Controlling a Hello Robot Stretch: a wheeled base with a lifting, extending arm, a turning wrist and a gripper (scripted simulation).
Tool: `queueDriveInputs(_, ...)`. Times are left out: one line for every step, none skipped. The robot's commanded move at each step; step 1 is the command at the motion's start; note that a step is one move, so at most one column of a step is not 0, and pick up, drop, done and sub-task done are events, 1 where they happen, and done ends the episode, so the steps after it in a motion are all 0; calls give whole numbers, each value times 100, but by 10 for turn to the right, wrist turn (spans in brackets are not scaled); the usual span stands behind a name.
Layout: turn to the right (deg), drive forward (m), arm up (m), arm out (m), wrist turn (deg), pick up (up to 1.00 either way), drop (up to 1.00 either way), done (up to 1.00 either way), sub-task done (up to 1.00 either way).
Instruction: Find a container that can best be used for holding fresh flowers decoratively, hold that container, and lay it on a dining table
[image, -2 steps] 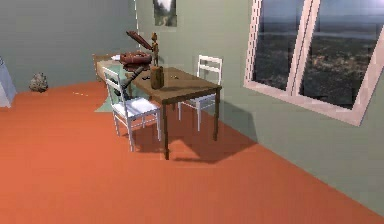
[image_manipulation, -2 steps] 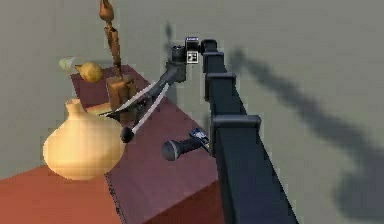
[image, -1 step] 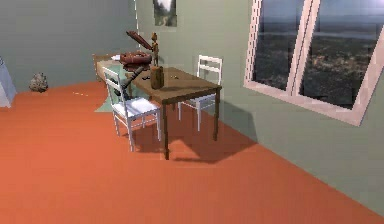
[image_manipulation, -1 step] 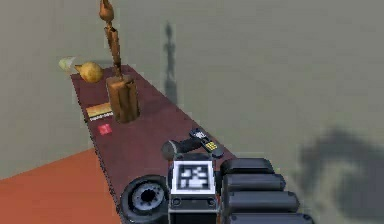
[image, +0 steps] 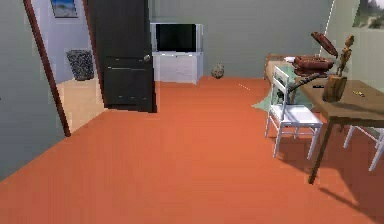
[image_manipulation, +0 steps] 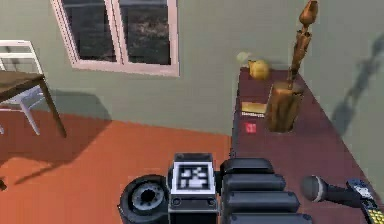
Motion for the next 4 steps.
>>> queueDriveInputs(-300, 0, 0, 0, 0, 0, 0, 0, 0)
queueDriveInputs(0, 30, 0, 0, 0, 0, 0, 0, 0)
queueDriveInputs(450, 0, 0, 0, 0, 0, 0, 0, 0)
queueDriveInputs(120, 0, 0, 0, 0, 0, 0, 0, 0)
